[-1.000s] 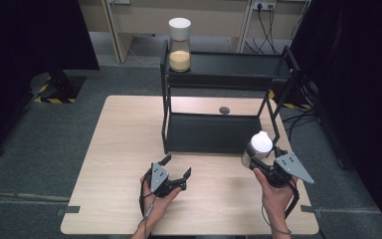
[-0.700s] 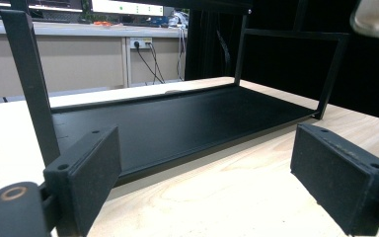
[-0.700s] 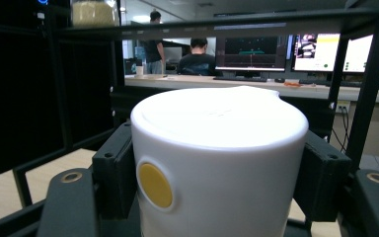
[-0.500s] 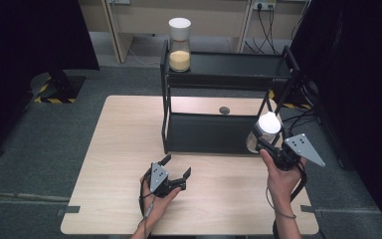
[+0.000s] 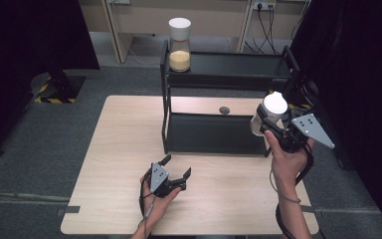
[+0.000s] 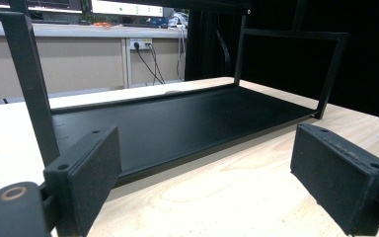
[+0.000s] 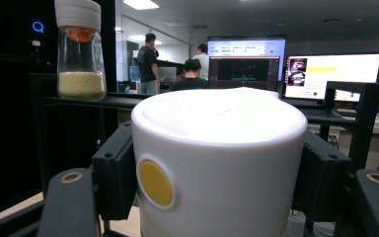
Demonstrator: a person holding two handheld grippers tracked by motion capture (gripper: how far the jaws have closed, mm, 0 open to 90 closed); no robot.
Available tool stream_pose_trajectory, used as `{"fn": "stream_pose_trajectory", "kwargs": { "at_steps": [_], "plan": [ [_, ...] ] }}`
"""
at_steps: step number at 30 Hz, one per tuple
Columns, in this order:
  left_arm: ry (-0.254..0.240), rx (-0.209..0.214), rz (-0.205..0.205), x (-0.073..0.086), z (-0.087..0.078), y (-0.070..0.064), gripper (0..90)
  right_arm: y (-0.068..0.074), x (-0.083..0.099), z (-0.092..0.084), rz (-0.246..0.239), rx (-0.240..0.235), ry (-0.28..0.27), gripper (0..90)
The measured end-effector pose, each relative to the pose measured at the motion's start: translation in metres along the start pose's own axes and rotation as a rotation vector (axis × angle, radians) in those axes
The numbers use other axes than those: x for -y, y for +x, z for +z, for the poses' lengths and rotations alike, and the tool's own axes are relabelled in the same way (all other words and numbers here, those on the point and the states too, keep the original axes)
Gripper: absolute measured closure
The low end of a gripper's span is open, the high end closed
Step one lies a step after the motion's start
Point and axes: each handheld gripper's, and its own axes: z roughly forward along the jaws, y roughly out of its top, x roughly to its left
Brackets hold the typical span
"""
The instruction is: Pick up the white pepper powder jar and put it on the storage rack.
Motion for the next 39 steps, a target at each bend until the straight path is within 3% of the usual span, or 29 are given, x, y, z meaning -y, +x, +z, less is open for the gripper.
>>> {"fn": "stream_pose_trajectory", "kwargs": {
  "at_steps": [24, 39],
  "plan": [
    [-0.001, 0.001, 0.011, 0.0, 0.0, -0.001, 11.6, -0.009, -0.033, 0.031, 0.016, 0.03, 0.0, 31.1],
    [0.0, 0.002, 0.012, 0.0, 0.0, -0.001, 11.6, -0.014, -0.064, 0.05, 0.008, 0.051, -0.012, 31.1]
  ]
}}
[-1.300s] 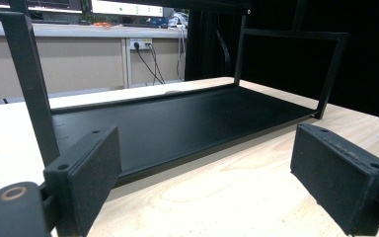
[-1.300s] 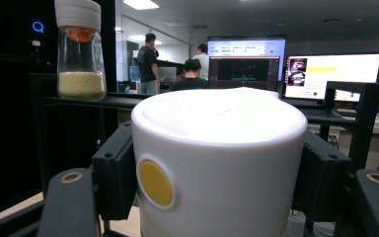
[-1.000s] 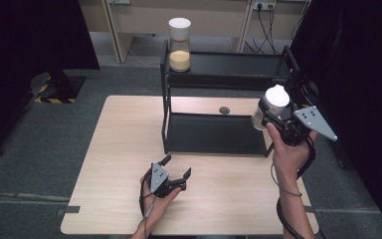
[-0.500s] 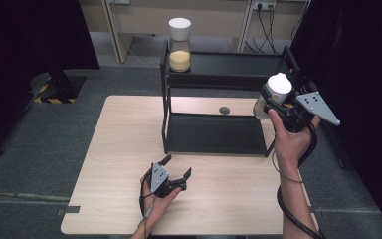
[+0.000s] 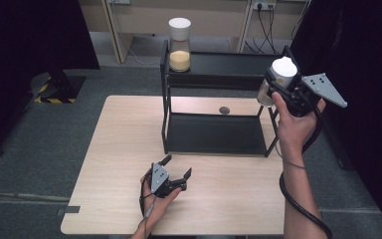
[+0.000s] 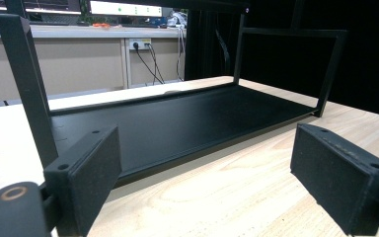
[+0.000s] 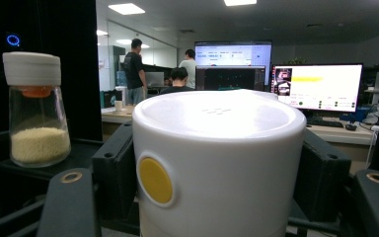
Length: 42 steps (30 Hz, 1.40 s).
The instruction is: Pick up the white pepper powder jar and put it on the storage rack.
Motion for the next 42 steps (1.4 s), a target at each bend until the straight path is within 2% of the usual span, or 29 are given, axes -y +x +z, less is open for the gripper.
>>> {"fn": "stream_pose_trajectory", "kwargs": {
  "at_steps": [8, 21, 29, 42],
  "plan": [
    [-0.002, 0.0, 0.002, 0.0, 0.0, 0.0, 11.6, -0.003, -0.015, 0.011, 0.014, 0.012, 0.003, 31.1],
    [-0.002, 0.001, 0.003, 0.0, 0.0, 0.0, 11.7, -0.007, -0.035, 0.029, 0.007, 0.038, 0.02, 31.1],
    [-0.001, 0.006, 0.005, 0.0, 0.0, 0.0, 11.6, -0.01, -0.047, 0.045, 0.029, 0.057, 0.035, 31.1],
    [-0.001, 0.01, 0.006, 0.0, 0.0, 0.001, 11.6, -0.007, -0.06, 0.07, 0.025, 0.092, 0.073, 31.0]
  ]
}}
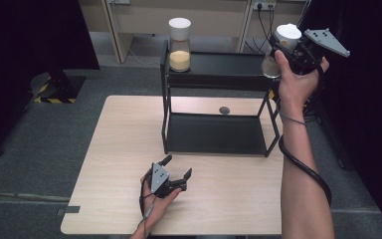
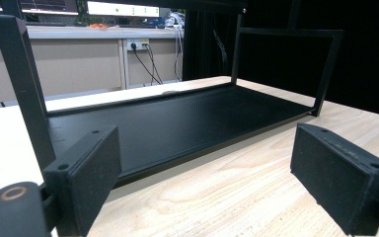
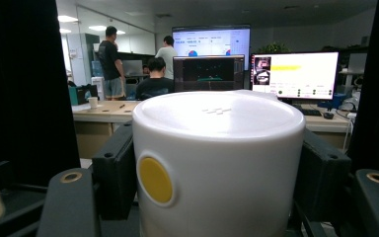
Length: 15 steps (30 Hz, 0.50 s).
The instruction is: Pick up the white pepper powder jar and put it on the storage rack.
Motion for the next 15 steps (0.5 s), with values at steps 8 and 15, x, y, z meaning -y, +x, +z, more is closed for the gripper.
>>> {"fn": "stream_pose_trajectory", "kwargs": {
  "at_steps": [8, 15],
  "plan": [
    [0.004, 0.004, 0.001, -0.001, 0.001, 0.001, 11.6, -0.002, 0.0, 0.009, 0.006, 0.017, 0.03, 31.1],
    [-0.001, 0.004, 0.001, 0.0, 0.0, 0.001, 11.6, -0.003, 0.003, 0.016, 0.003, 0.02, 0.036, 31.0]
  ]
}}
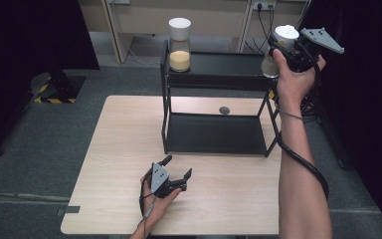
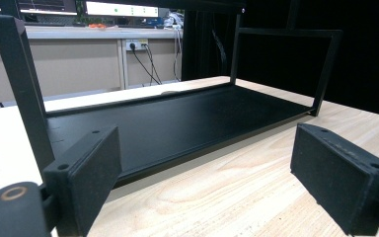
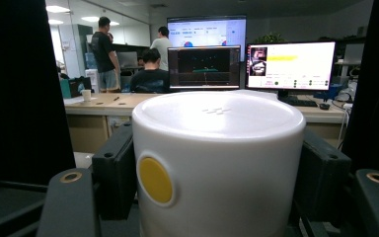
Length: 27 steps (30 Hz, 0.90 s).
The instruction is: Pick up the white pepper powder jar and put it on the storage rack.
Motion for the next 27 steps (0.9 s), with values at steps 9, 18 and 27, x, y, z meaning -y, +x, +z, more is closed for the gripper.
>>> {"fn": "stream_pose_trajectory", "kwargs": {
  "at_steps": [9, 18, 27],
  "plan": [
    [0.005, 0.004, 0.01, -0.001, 0.0, 0.0, 11.6, -0.003, 0.0, 0.007, 0.0, 0.006, -0.007, 31.0],
    [0.006, 0.003, 0.007, -0.001, 0.001, 0.0, 11.6, -0.002, -0.003, 0.015, -0.023, 0.015, 0.003, 31.0],
    [0.006, 0.003, 0.012, -0.001, 0.001, -0.001, 11.6, -0.004, -0.004, 0.021, -0.015, 0.035, 0.01, 31.0]
  ]
}}
